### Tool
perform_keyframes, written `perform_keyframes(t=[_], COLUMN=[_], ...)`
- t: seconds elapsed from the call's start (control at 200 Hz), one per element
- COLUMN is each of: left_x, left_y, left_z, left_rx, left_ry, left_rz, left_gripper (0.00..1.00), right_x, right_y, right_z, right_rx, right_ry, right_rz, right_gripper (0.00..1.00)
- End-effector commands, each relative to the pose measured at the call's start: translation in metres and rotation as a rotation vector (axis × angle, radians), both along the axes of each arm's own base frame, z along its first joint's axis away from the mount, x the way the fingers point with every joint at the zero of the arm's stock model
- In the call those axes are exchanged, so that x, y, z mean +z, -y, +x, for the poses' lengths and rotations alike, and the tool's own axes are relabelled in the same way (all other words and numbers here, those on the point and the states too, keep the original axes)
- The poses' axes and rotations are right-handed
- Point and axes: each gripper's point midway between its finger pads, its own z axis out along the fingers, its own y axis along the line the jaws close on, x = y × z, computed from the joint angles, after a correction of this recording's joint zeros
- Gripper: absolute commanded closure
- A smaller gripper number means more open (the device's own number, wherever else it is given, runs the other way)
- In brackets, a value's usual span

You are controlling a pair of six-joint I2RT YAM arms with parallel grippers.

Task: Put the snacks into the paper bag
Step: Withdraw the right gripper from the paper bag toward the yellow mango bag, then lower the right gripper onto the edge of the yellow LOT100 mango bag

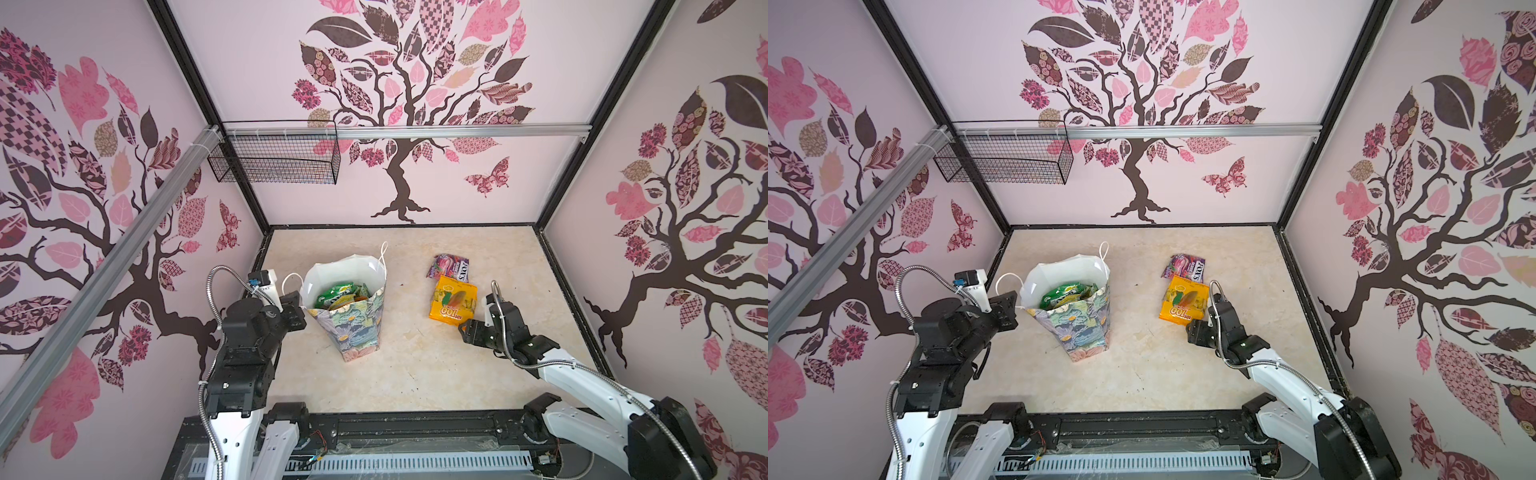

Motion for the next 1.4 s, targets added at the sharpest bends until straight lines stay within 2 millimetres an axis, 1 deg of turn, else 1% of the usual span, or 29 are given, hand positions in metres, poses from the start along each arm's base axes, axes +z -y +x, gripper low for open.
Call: perform_keyframes(t=[0.0,0.105,0.245,0.365,0.445,0.625,0.73,0.87,0.955,1.0,1.08,1.16,1.255,1.355,1.395], left_x=[0.005,0.004,0.004,0.005,0.003,0.005,0.004,0.004,0.004,0.004,0.004,0.005,0.004,0.005,0.006], left_y=[-0.001,-0.001,-0.001,-0.002,-0.001,-0.001,-0.002,-0.002,-0.002,-0.002,-0.002,-0.002,-0.002,-0.002,-0.001], left_z=[0.002,0.001,0.001,0.000,0.002,0.001,0.000,0.001,0.001,0.000,0.000,0.000,0.000,0.000,0.000], left_rx=[0.001,0.002,0.004,0.007,0.004,0.003,0.007,0.007,0.006,0.006,0.006,0.007,0.007,0.004,0.004], left_ry=[0.019,0.019,0.021,0.023,0.014,0.022,0.020,0.020,0.018,0.018,0.020,0.021,0.020,0.022,0.025], left_rz=[0.009,0.003,0.003,0.004,0.005,0.003,0.004,0.006,0.007,0.007,0.007,0.007,0.007,0.006,0.005], left_gripper=[0.89,0.89,0.89,0.89,0.89,0.89,0.89,0.89,0.89,0.89,0.89,0.89,0.89,0.89,0.89], right_x=[0.019,0.019,0.014,0.014,0.013,0.013,0.009,0.009,0.006,0.005,0.004,0.005,0.009,0.017,0.018], right_y=[-0.012,-0.014,-0.013,-0.014,-0.014,-0.023,-0.019,-0.016,-0.014,-0.016,-0.021,-0.028,-0.041,-0.058,-0.063], right_z=[0.016,0.017,0.020,0.023,0.025,0.025,0.027,0.030,0.031,0.031,0.030,0.029,0.024,0.016,0.012], right_rx=[0.029,0.041,0.049,0.059,0.061,0.105,0.099,0.080,0.074,0.083,0.103,0.135,0.198,0.275,0.294], right_ry=[0.073,0.077,0.065,0.067,0.066,0.068,0.055,0.071,0.067,0.068,0.067,0.071,0.080,0.087,0.093], right_rz=[0.047,0.049,0.019,0.004,0.000,0.022,-0.016,-0.024,-0.036,-0.031,-0.010,0.019,0.076,0.171,0.188], right_gripper=[0.27,0.27,0.27,0.28,0.30,0.40,0.42,0.45,0.48,0.51,0.62,0.69,0.72,0.72,0.70])
